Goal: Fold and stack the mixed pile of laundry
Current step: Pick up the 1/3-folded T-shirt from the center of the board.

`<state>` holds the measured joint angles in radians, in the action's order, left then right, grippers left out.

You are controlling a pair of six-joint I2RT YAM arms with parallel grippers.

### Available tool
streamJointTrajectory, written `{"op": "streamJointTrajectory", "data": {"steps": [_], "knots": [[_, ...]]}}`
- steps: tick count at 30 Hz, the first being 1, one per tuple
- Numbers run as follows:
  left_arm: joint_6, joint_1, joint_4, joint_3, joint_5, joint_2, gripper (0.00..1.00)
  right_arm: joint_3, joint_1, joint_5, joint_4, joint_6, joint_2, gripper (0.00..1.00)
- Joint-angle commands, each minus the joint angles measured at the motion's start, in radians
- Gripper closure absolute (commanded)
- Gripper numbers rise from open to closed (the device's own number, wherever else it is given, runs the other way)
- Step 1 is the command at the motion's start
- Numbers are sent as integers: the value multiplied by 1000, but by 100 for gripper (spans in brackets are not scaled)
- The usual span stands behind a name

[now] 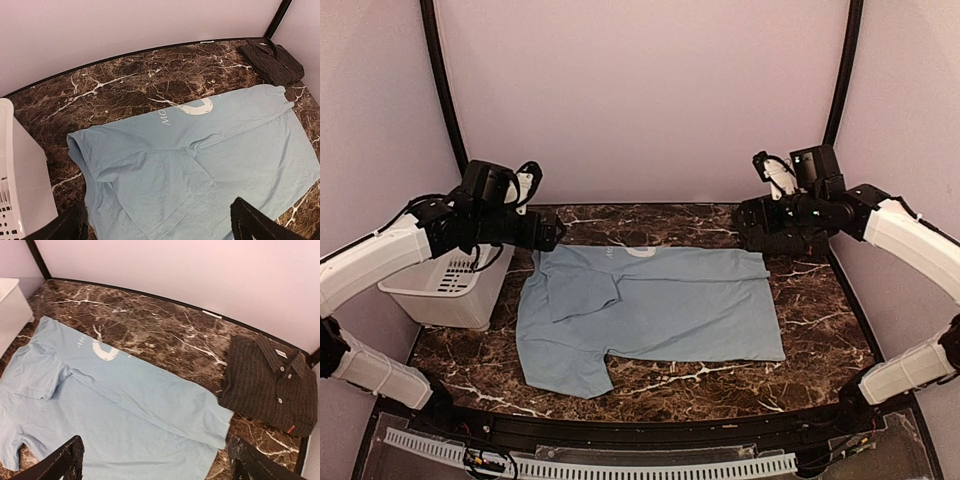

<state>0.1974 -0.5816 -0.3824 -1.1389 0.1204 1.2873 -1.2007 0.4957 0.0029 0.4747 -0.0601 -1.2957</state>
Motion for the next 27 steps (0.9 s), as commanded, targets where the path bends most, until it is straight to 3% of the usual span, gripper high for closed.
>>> {"op": "streamJointTrajectory", "data": {"steps": [1, 4, 9, 11, 14, 21, 27], "knots": [[74, 6, -89, 35, -149, -46, 1, -1, -12, 25, 133, -16, 1, 1], [120, -29, -82, 117, -201, -124, 1, 105, 17, -118, 149, -28, 91, 1], [199, -75, -186, 184, -189, -177, 1, 154, 160, 99, 300, -218, 95, 11], [236, -93, -178, 214, -199, -190, 1, 125, 168, 14, 346, -327, 37, 15], [282, -116, -153, 243, -215, -190, 1, 193, 196, -39, 286, -482, 24, 19], [379, -144, -129, 301, -172, -186, 1, 442, 204, 18, 287, -837, 169, 21], [453, -175, -91, 351, -160, -180, 1, 511, 204, 110, 403, -1038, 219, 38]]}}
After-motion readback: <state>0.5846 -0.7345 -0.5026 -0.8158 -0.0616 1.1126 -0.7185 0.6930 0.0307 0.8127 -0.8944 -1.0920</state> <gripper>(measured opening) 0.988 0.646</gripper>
